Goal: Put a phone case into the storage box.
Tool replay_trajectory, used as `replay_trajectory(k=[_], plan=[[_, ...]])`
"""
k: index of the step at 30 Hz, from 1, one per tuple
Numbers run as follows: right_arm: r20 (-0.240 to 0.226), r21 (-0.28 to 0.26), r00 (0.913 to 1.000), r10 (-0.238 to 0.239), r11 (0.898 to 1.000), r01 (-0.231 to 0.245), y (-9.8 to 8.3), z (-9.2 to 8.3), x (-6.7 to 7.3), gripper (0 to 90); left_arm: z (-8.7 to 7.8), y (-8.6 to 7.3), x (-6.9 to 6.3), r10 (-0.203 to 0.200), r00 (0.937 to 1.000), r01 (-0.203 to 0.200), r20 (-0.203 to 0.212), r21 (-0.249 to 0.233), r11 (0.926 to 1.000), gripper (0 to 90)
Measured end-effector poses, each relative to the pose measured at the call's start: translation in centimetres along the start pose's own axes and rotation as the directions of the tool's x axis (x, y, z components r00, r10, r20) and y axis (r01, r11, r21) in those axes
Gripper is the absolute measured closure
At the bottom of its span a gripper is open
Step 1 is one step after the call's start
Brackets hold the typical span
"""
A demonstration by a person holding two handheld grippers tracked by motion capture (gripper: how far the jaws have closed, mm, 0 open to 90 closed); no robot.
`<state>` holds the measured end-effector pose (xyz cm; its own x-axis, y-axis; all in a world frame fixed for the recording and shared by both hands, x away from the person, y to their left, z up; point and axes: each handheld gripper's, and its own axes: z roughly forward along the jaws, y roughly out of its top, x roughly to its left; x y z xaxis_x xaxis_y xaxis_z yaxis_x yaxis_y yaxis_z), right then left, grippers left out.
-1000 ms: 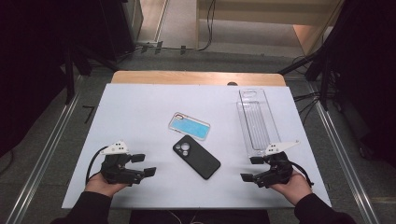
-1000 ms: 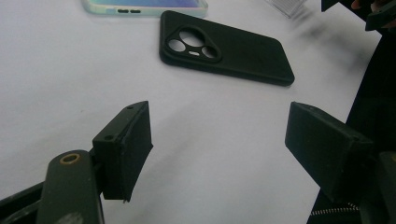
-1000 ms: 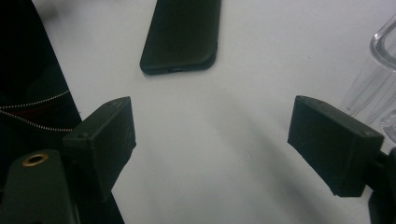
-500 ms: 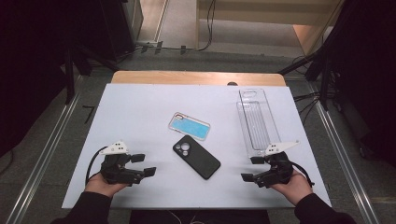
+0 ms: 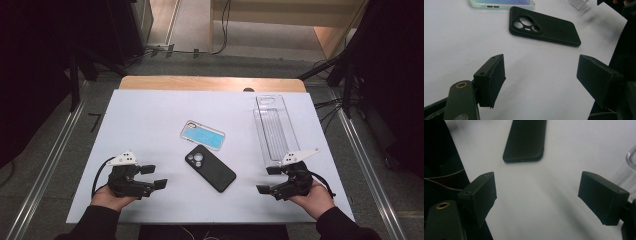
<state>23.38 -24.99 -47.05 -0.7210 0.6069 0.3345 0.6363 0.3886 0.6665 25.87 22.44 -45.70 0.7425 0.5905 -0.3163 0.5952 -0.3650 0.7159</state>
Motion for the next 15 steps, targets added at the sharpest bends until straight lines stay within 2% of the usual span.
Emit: replay_trajectory(k=[8, 15], plan=[[-0.025, 0.002, 0.999, -0.036, 0.999, 0.036, 1.8, 1.1, 1.1, 13.1, 0.0, 0.0, 0.1, -0.005, 1.0, 0.004, -0.006, -0.006, 1.0, 23.3], [-0.023, 0.002, 0.9982, -0.054, 0.999, 0.054, 2.7, 1.8, 1.4, 13.1, -0.1, 0.0, 0.1, -0.008, 1.0, 0.008, -0.002, -0.006, 1.0, 23.3]])
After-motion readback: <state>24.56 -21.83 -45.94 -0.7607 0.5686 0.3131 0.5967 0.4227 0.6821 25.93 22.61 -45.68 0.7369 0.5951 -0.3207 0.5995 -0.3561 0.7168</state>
